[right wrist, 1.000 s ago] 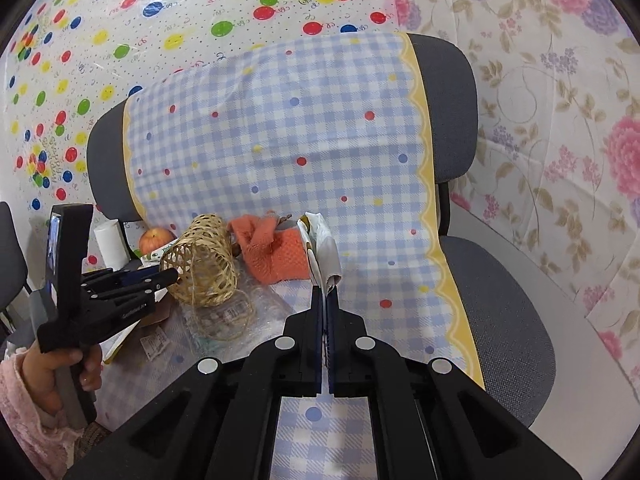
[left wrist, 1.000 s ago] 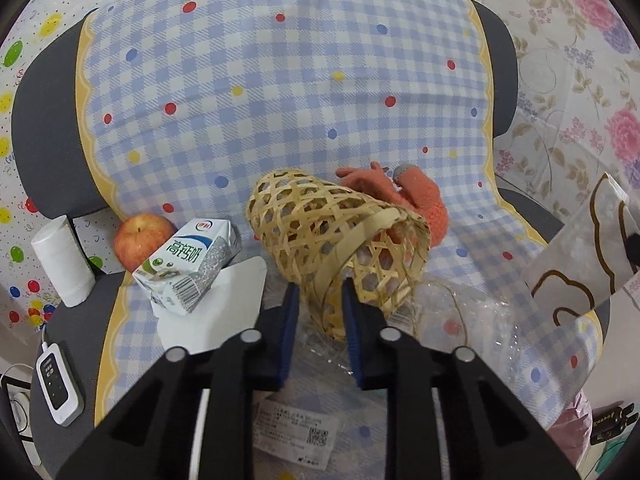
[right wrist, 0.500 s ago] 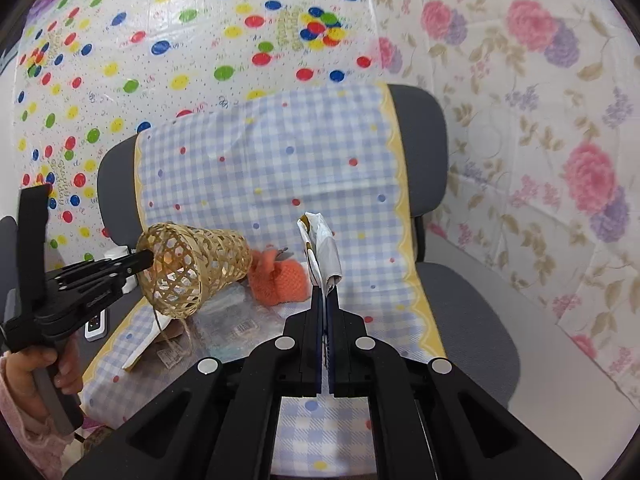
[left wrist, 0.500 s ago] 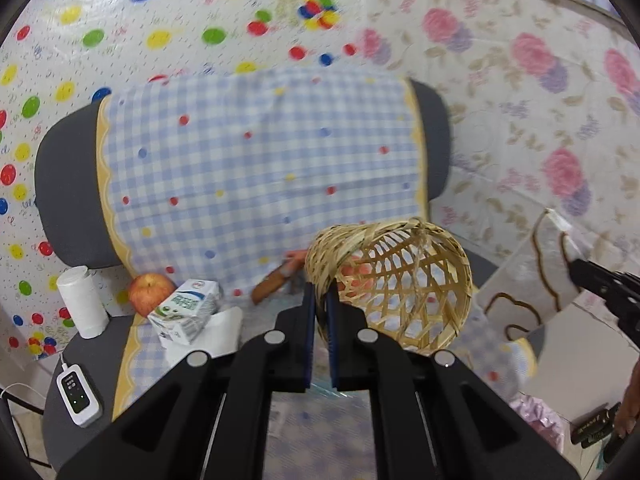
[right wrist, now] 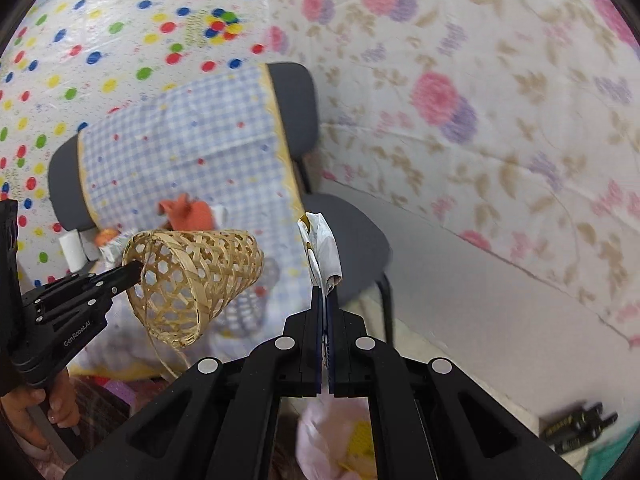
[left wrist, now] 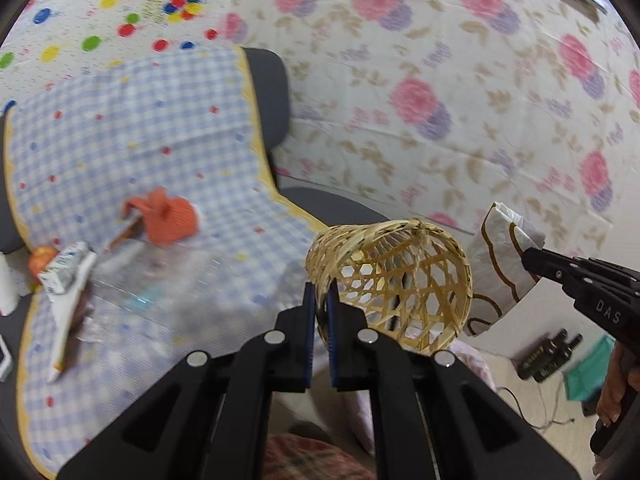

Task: Collect trash
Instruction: 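Carry the foil wrapper and bamboo basket over the pink trash bin with both tools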

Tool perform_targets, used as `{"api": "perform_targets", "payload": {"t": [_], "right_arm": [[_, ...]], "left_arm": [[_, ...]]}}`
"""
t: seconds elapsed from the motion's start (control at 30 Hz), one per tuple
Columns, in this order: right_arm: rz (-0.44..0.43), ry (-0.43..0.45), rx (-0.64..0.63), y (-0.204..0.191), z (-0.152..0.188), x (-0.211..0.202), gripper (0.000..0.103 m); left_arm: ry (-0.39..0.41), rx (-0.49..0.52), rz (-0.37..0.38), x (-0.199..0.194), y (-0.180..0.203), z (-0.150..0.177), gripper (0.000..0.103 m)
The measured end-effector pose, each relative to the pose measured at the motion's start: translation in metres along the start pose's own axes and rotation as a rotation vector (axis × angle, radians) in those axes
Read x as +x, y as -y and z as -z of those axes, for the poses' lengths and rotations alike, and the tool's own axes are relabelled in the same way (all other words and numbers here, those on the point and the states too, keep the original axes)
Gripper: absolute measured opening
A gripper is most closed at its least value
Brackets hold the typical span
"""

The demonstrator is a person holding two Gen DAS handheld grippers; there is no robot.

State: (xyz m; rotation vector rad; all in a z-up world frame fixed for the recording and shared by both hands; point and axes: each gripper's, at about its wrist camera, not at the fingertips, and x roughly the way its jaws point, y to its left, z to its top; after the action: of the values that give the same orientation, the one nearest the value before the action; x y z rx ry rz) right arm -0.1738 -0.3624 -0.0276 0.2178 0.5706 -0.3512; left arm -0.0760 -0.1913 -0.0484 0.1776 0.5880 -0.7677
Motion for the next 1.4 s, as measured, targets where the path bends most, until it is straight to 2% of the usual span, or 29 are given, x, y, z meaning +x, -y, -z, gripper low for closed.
{"api": "perform_targets", "payload": {"t": [0.17, 0.3, 0.6, 0.8, 0.97, 1.1, 1.23, 1.4], "right_arm": [[0.086, -0.072, 0.063, 0.035, 0.047, -0.011, 0.002], [0.115, -0.108, 0.107, 0.053, 0.072, -0.011, 0.002], [0.120, -0.164, 0.162, 0.079, 0.087, 0.015, 0.002], [0.085, -0.142, 0.157, 0.076, 0.079, 0.012, 0.002], [0.033, -0.098, 0.085, 0.052, 0.055, 0.011, 0.002], [0.007, -0.079, 0.035, 0.028, 0.037, 0.017, 0.002], [0.045, -0.126, 0.006, 0.023, 0.042, 0.020, 0.002], [0.099, -0.209, 0.070, 0.048, 0.073, 0.018, 0.002]], "left_arm": [[-0.070, 0.061, 0.087, 0.012, 0.042, 0.020, 0.004], [-0.135, 0.094, 0.134, 0.029, 0.066, 0.031, 0.004], [-0.224, 0.147, 0.153, 0.069, 0.094, 0.038, 0.004], [-0.172, 0.139, 0.132, 0.056, 0.085, 0.025, 0.004], [-0.080, 0.075, 0.050, 0.030, 0.045, 0.001, 0.004], [-0.072, 0.057, 0.003, 0.022, 0.025, -0.011, 0.004], [-0.099, 0.076, 0.055, 0.026, 0.034, -0.005, 0.004], [-0.183, 0.099, 0.154, 0.050, 0.063, 0.021, 0.004]]}}
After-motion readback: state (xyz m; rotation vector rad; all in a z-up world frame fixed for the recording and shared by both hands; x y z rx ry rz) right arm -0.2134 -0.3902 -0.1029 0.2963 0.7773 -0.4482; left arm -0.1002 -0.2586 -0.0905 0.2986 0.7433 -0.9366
